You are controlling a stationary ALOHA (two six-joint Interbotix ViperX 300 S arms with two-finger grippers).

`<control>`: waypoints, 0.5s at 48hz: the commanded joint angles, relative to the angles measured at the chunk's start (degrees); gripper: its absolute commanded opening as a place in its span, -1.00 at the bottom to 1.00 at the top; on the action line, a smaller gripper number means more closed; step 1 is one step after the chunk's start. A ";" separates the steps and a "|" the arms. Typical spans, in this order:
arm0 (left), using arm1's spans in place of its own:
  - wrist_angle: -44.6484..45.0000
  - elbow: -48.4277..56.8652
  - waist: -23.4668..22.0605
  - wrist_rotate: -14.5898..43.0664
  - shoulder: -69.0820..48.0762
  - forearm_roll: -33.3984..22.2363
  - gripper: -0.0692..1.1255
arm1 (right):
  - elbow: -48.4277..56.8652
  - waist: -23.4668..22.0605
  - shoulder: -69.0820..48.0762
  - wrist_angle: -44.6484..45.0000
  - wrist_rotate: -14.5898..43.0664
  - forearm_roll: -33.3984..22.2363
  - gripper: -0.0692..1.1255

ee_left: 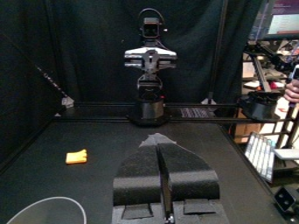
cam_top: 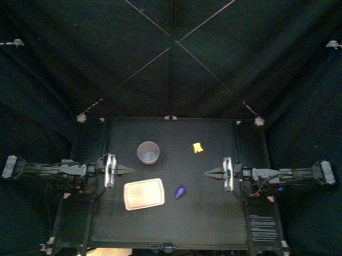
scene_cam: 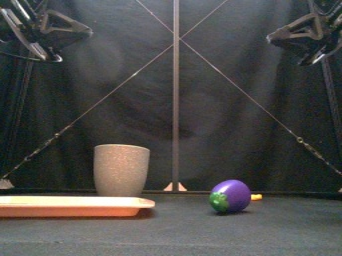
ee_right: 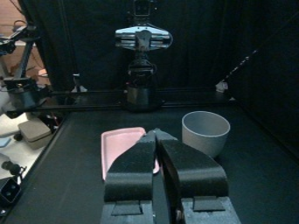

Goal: Pick the eggplant then place it in the grey bowl
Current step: Pick the eggplant

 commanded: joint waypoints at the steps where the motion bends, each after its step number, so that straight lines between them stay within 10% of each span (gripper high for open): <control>1: -1.49 -0.62 0.26 0.18 0.53 0.09 -0.97 | -0.09 -0.26 1.58 0.26 -0.09 0.00 -0.90; 24: -2.55 0.79 0.26 0.18 0.18 0.00 -0.95 | -10.11 4.13 23.38 11.51 -0.35 -6.15 -0.77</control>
